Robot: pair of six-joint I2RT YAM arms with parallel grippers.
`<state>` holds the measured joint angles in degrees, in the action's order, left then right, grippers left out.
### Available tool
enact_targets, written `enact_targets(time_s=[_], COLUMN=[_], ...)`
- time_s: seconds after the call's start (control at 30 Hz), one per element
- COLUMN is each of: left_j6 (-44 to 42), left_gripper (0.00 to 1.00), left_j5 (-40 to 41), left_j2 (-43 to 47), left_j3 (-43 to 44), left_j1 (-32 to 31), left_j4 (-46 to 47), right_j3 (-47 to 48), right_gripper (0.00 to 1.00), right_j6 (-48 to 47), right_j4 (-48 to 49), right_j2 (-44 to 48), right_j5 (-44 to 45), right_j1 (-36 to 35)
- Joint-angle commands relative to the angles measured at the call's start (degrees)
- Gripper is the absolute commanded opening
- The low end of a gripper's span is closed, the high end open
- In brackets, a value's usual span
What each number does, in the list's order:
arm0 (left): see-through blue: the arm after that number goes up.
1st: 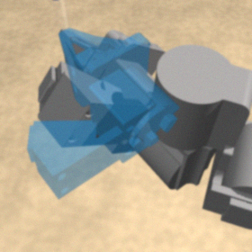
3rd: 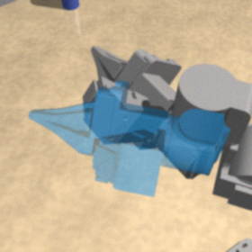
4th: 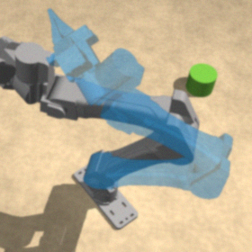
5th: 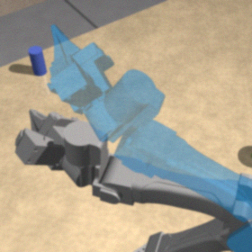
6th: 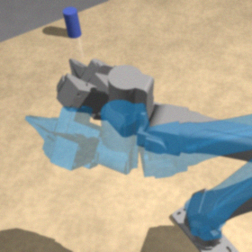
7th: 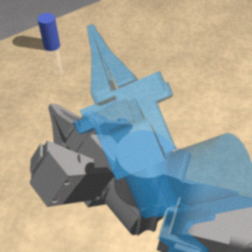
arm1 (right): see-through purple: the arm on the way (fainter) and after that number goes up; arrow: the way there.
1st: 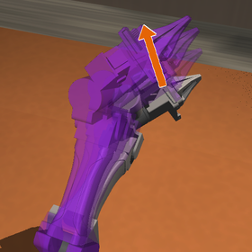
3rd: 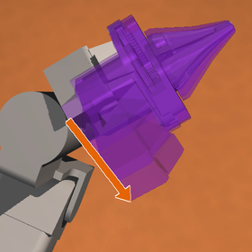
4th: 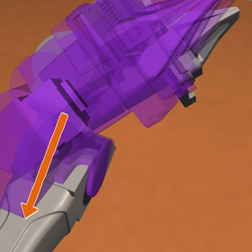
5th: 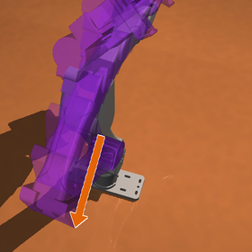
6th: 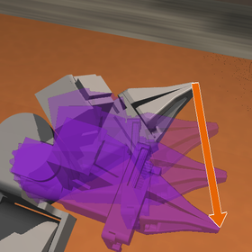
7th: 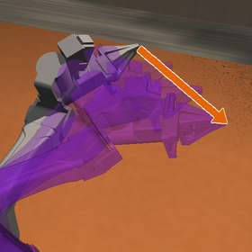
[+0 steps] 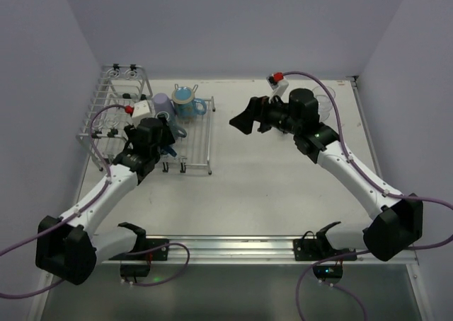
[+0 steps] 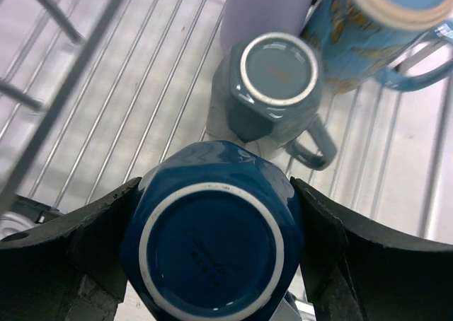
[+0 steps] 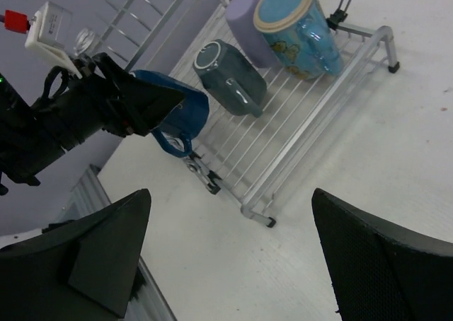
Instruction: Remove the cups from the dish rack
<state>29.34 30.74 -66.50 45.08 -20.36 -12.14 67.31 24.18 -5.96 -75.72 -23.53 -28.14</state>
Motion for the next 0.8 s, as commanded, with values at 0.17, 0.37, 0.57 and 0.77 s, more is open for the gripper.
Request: enact_targets(time_s=[0.17, 0.37, 0.57, 0.77], left_j6=[-2.36, 0.53, 12.04, 19.87], left_gripper=[0.19, 0.11, 0.09, 0.08], left_j5=[-15.58, -35.78, -51.54, -55.26], left_j2=[16.48, 22.81, 22.65, 20.27], left_j3=[0.54, -2.18, -6.23, -8.6], left_j1=[0.32, 0.32, 0.23, -0.56], left_j4=[4.04, 14.99, 32.84, 43.67], right_j3=[-9.29, -16.4, -19.76, -20.99], right_gripper=[0.95, 0.89, 0.79, 0.78], right_j6=[19.21, 28.79, 32.33, 34.79], right_j4=[23.17, 36.08, 48.04, 52.98], right_j2=[2.25, 1.11, -0.56, 0.4], right_j5=[-7.4, -9.16, -13.19, -15.05], right_j1=[-1.48, -3.41, -5.43, -5.96])
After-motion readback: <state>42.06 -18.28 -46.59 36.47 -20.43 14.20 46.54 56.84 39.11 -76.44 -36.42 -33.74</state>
